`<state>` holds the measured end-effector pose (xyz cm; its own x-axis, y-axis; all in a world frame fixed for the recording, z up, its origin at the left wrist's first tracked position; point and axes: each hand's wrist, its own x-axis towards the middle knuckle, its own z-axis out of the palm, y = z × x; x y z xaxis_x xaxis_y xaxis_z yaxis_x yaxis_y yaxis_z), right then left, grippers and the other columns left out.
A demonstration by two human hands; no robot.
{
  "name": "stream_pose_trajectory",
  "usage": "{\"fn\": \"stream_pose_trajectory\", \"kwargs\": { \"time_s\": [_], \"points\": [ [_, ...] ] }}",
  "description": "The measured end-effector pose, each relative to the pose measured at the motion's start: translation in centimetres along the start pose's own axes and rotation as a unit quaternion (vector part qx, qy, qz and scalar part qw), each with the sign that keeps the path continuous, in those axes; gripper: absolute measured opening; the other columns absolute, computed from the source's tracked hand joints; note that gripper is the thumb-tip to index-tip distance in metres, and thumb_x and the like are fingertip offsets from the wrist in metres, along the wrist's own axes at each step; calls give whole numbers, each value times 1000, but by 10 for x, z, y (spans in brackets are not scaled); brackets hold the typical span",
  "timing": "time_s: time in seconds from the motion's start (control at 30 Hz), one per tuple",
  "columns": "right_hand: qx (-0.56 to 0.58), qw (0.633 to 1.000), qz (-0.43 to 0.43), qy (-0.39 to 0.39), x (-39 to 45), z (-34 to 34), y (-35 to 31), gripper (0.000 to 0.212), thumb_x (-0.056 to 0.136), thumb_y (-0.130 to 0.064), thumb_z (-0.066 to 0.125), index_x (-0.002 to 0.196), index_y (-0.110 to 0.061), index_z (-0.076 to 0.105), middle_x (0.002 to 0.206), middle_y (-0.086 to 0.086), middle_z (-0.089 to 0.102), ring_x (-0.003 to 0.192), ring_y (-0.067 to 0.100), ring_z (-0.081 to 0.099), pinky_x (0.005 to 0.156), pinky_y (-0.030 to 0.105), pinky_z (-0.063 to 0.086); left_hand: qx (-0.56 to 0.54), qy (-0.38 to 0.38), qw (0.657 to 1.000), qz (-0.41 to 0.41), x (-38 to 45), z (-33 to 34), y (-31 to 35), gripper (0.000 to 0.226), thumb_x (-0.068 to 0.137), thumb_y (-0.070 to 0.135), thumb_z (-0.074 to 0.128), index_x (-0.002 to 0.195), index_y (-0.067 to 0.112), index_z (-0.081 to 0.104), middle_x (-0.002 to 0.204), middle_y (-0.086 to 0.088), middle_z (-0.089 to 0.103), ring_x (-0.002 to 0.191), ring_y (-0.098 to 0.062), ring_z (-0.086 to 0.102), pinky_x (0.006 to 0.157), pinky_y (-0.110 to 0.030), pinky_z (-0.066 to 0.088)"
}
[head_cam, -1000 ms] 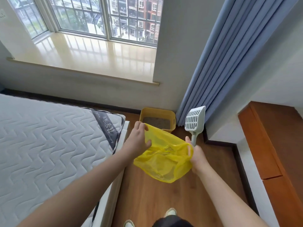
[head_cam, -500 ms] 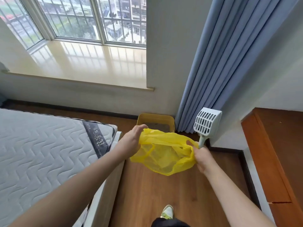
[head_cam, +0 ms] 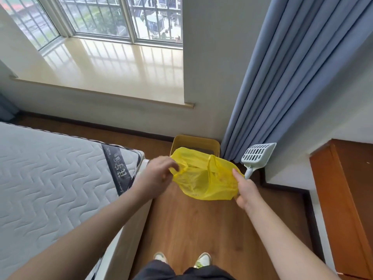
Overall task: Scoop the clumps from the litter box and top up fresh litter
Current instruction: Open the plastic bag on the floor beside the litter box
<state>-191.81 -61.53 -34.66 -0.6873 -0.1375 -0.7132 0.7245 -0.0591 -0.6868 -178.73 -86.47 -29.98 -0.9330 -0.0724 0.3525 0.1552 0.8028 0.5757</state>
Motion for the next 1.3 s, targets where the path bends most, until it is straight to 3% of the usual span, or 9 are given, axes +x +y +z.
{"fn": "stream_pose_trajectory", "kwargs": {
  "time_s": [0.17, 0.4, 0.53, 0.7, 0.87, 0.97, 1.13, 1.23, 1.3],
  "points": [
    [-13, 999, 17, -35, 8, 33, 3, 35, 93, -28, 62, 118, -4, 59, 103, 15, 71, 93, 30, 68, 85, 46, 54, 113, -178, 971, 116, -6, 43, -3, 29, 81, 16, 44, 95, 15, 69, 107, -1, 71, 98, -20, 66, 85, -30, 54],
    [-68, 996, 15, -62, 14, 60, 4, 13, 94, -5, 53, 100, -1, 63, 66, 8, 71, 57, 18, 68, 54, 29, 56, 293, -177, 936, -77, 20, 17, -65, 31, 59, 10, 83, 86, 12, 68, 75, -9, 66, 58, -31, 64, 45, -35, 48],
    [-91, 995, -18, -45, 21, 77, 5, 9, 96, -6, 51, 93, -8, 59, 77, 7, 65, 70, 17, 62, 56, 26, 49, 320, -264, 900, -131, 25, -19, -106, 48, 88, 41, 63, 130, 21, 49, 115, -5, 62, 102, -29, 63, 78, -36, 49],
    [-175, 981, -75, -24, 33, 108, 13, 15, 90, -23, 66, 92, -10, 61, 92, 14, 69, 92, 32, 66, 72, 36, 55, 344, -333, 872, -101, 22, -37, -138, 83, 72, 57, 74, 141, 30, 36, 124, 1, 56, 113, -24, 59, 87, -37, 46],
    [-130, 990, -47, 6, 37, 129, 15, 33, 90, -35, 65, 109, -8, 61, 100, 14, 71, 93, 29, 68, 86, 47, 55, 275, -173, 924, 199, 32, -35, -161, 46, 73, 45, 81, 104, 25, 54, 97, 5, 63, 88, -19, 63, 77, -32, 44],
    [-84, 996, -24, -19, 37, 134, 14, 24, 92, -32, 61, 104, -12, 62, 97, 11, 72, 90, 24, 69, 72, 39, 58, 266, -38, 924, 273, 33, -28, -163, 49, 82, 42, 72, 124, 24, 53, 127, -4, 62, 117, -23, 56, 96, -36, 41],
    [-64, 995, -8, -82, 40, 130, 10, 31, 91, -33, 57, 108, -8, 63, 97, 12, 74, 88, 25, 71, 68, 37, 58, 305, -155, 938, 53, 62, -21, -157, 129, 56, 66, 77, 157, 29, 5, 163, -11, 14, 150, -32, 12, 115, -61, 18],
    [-67, 992, -4, -105, 51, 119, 4, 44, 82, -39, 59, 110, -6, 63, 99, 16, 73, 89, 28, 71, 76, 41, 57, 245, -257, 926, -130, 82, -11, -168, 137, 60, 68, 78, 152, 36, -19, 152, -4, 34, 137, -31, 38, 103, -50, 37],
    [-78, 991, -1, -107, 61, 111, 0, 48, 79, -41, 60, 110, -5, 63, 99, 16, 73, 89, 29, 70, 78, 43, 56, 148, -306, 917, -209, 90, -2, -177, 119, 67, 57, 80, 155, 35, 3, 136, -2, 52, 116, -30, 57, 92, -42, 49]
  ]
}}
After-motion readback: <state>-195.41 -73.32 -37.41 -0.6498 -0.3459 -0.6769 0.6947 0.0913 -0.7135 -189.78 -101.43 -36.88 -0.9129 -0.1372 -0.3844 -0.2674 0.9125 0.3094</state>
